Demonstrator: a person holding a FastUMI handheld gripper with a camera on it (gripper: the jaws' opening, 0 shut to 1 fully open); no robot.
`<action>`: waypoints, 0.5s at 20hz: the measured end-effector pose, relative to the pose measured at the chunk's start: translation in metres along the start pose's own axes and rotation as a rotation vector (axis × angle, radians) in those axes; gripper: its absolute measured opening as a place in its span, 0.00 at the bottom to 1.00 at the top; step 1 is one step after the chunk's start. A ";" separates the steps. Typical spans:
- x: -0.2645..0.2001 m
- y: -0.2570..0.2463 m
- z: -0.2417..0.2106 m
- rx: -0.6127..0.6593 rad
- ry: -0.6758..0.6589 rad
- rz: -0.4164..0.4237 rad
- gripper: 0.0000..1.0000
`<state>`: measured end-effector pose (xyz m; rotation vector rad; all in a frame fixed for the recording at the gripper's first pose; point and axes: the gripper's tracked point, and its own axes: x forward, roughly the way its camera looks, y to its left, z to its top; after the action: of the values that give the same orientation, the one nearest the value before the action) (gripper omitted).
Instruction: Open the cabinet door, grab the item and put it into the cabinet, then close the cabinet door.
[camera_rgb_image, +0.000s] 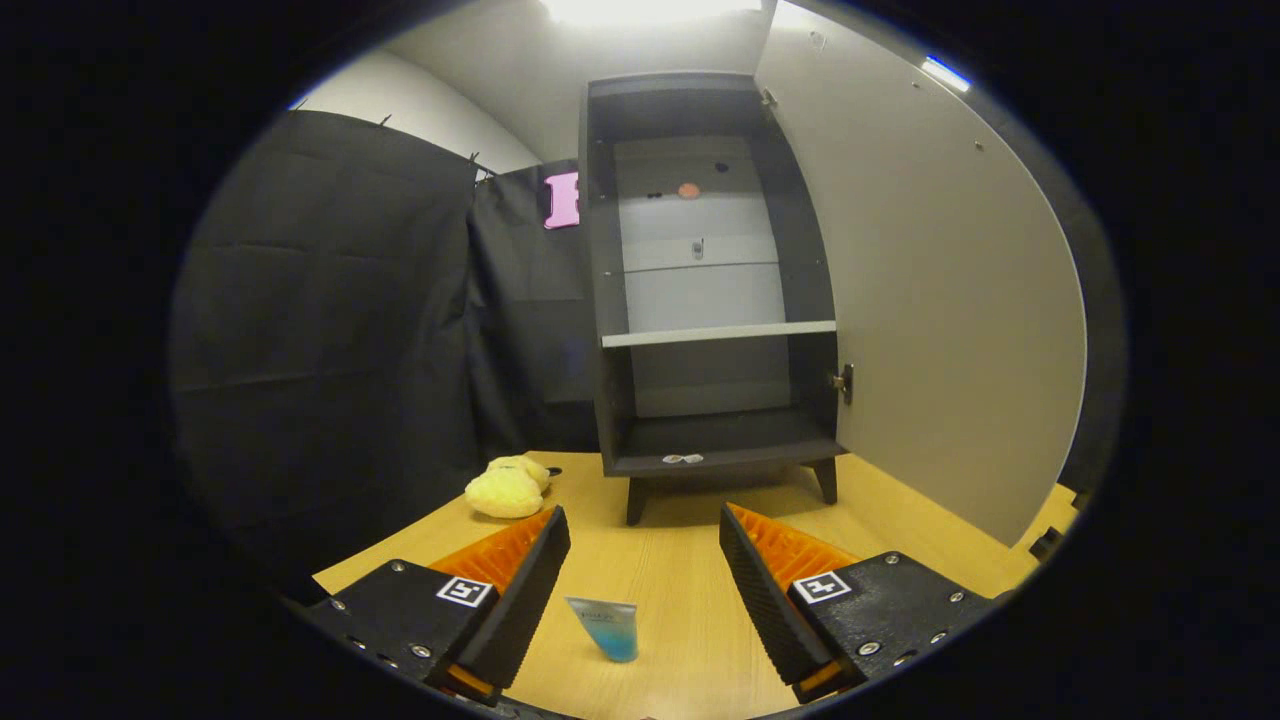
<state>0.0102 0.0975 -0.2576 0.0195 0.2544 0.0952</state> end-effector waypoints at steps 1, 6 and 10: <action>0.004 0.003 -0.010 0.005 0.021 0.000 0.93; 0.019 0.018 -0.052 -0.016 0.099 0.007 0.94; 0.028 0.018 -0.081 -0.022 0.160 -0.015 0.93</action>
<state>0.0154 0.1184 -0.3428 -0.0121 0.4137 0.0849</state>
